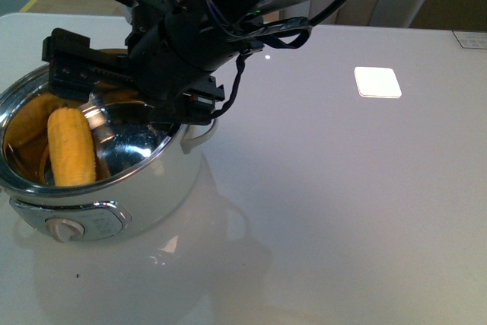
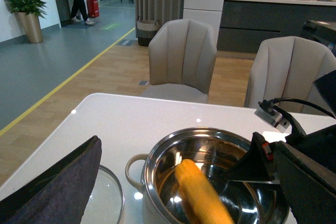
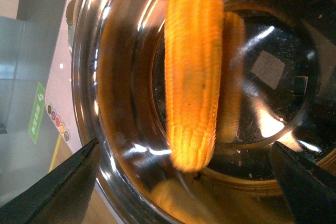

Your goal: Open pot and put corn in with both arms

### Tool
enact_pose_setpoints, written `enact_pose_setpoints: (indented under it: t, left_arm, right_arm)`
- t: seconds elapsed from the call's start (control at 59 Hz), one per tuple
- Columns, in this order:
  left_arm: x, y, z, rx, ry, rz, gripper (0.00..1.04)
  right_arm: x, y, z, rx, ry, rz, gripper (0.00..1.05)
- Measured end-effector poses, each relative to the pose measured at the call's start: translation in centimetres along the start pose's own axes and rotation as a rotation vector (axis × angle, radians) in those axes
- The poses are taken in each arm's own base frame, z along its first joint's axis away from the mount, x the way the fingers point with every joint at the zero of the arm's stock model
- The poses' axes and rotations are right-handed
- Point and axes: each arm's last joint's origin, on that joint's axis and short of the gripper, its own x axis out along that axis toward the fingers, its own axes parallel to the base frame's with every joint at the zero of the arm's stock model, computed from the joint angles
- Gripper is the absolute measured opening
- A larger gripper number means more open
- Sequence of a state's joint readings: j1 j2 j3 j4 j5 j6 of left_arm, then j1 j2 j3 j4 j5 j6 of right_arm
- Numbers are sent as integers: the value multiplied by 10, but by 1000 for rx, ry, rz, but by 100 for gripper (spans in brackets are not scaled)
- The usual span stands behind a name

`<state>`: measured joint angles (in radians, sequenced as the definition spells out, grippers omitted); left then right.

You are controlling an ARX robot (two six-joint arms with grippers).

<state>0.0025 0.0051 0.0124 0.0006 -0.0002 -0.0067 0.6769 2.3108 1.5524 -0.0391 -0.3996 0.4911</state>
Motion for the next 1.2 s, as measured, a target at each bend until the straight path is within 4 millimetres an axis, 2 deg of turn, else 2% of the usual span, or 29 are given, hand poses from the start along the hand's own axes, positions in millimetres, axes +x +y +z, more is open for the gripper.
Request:
enact_pose_setpoints:
  t: [0.102, 0.204, 0.271, 0.373, 0.424, 0.543, 0.662, 0.882, 1.035, 1.204]
  left_arm:
    - [0, 0, 0, 0, 0, 0, 98]
    - [0, 0, 0, 0, 0, 0, 98]
    - [0, 0, 0, 0, 0, 0, 98]
    - [0, 0, 0, 0, 0, 0, 98]
    - [0, 0, 0, 0, 0, 0, 98]
    - [0, 0, 0, 0, 0, 0, 98]
    - [0, 0, 0, 0, 0, 0, 98]
    - [0, 0, 0, 0, 0, 0, 98]
    - [0, 0, 0, 0, 0, 0, 98]
    - [0, 0, 0, 0, 0, 0, 98]
  right_arm:
    - [-13, -9, 4, 40, -48, -4, 96]
    - [-42, -23, 13, 98, -143, -8, 96]
    - [-67, -33, 19, 131, -214, -10, 96]
    - [-124, -56, 21, 193, -358, -49, 96]
    - [-140, -62, 18, 199, -391, -75, 96]
    - [-181, -80, 1, 183, -461, -188, 96]
    - [-222, -93, -25, 128, -520, -318, 96]
    - [-286, -96, -77, 58, -562, -464, 96]
    - [-320, -84, -114, 62, -560, -541, 96]
    - [-332, -76, -120, 30, -596, -548, 96]
